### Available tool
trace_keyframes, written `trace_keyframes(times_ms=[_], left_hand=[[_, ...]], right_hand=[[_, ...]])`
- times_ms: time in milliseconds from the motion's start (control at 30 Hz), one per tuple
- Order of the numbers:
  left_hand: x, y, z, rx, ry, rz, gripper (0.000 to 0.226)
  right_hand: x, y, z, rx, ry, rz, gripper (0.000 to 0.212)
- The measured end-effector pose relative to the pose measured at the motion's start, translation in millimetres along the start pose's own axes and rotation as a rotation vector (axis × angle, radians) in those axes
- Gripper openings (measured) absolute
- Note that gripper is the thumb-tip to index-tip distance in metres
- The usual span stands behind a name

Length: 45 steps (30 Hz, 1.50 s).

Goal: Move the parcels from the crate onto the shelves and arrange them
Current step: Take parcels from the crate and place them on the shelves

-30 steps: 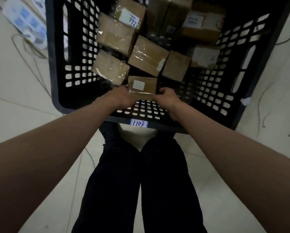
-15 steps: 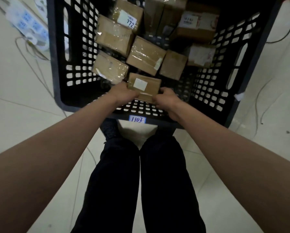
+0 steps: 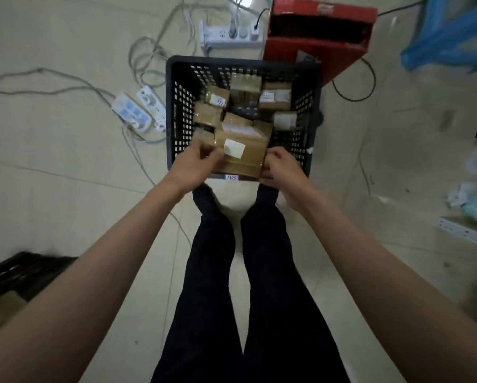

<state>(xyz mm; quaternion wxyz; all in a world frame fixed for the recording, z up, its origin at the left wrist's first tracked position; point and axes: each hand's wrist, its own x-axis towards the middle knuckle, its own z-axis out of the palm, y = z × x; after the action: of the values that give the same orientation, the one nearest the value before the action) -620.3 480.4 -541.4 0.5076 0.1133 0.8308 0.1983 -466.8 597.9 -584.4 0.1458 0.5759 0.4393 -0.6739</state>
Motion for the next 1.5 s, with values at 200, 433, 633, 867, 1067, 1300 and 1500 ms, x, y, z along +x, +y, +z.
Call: trace_keyframes(times_ms=[200, 433, 633, 867, 1067, 1300, 1500], left_hand=[[-117, 79, -54, -0.137, 0.011, 0.112, 0.044], [-202, 143, -85, -0.251, 0.020, 0.267, 0.035], [-246, 191, -110, -0.293, -0.052, 0.452, 0.027], [-276, 260, -125, -0.136, -0.118, 0.654, 0.036], [-289, 308, -121, 0.009, -0.184, 0.780, 0.046], [-298, 347, -111, 0.214, -0.283, 0.950, 0.050], [-333, 372, -69, 0.458, -0.456, 1.171, 0.052]], right_hand=[[-146, -66, -34, 0.130, -0.008, -0.138, 0.020], [-254, -117, -66, 0.242, -0.094, -0.325, 0.046], [-299, -154, -94, 0.292, -0.089, -0.448, 0.031], [-341, -187, -136, 0.316, -0.086, -0.660, 0.042], [-377, -193, -164, 0.312, 0.008, -0.733, 0.045], [-420, -178, -162, 0.327, 0.243, -0.774, 0.068], [-464, -126, -153, 0.357, 0.612, -0.789, 0.099]])
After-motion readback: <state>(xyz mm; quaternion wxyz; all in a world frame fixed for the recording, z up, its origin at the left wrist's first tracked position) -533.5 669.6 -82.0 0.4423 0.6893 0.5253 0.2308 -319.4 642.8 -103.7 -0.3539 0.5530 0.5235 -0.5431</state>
